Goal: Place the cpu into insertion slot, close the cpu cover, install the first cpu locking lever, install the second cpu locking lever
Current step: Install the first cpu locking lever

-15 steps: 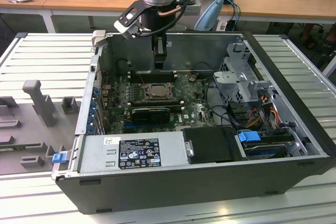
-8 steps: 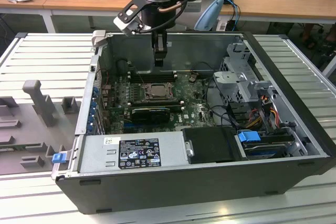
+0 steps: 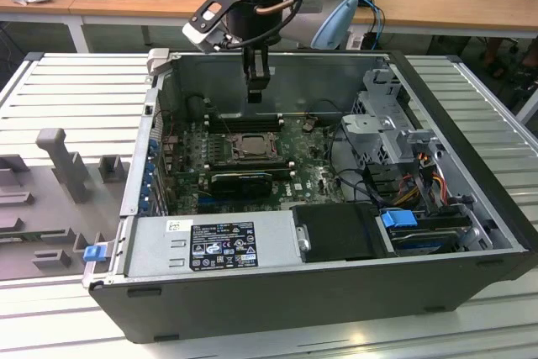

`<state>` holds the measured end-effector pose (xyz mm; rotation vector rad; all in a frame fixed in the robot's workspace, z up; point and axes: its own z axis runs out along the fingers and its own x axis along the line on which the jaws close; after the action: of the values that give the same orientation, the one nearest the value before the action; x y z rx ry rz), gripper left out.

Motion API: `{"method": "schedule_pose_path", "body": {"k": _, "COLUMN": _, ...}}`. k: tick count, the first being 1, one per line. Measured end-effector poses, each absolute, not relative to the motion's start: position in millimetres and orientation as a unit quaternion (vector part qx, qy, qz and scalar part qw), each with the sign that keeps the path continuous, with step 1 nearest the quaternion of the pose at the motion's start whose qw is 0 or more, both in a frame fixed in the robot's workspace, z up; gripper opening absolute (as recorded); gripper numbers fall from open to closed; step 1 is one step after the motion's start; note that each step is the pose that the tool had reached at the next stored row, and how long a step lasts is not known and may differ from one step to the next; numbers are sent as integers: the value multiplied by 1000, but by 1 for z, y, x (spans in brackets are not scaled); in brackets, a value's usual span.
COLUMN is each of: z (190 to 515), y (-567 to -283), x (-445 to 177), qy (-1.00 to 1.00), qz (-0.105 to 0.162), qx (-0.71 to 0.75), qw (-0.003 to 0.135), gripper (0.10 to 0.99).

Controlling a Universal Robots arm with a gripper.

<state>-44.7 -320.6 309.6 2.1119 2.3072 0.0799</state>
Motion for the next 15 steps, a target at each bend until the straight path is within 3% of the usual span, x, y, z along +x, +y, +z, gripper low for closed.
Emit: {"method": "schedule_pose_path", "body": {"k": 15, "z": 309, "y": -321, "x": -45, "qy": 833, "qz": 26, "qx": 553, "qw": 2, "gripper": 106}}
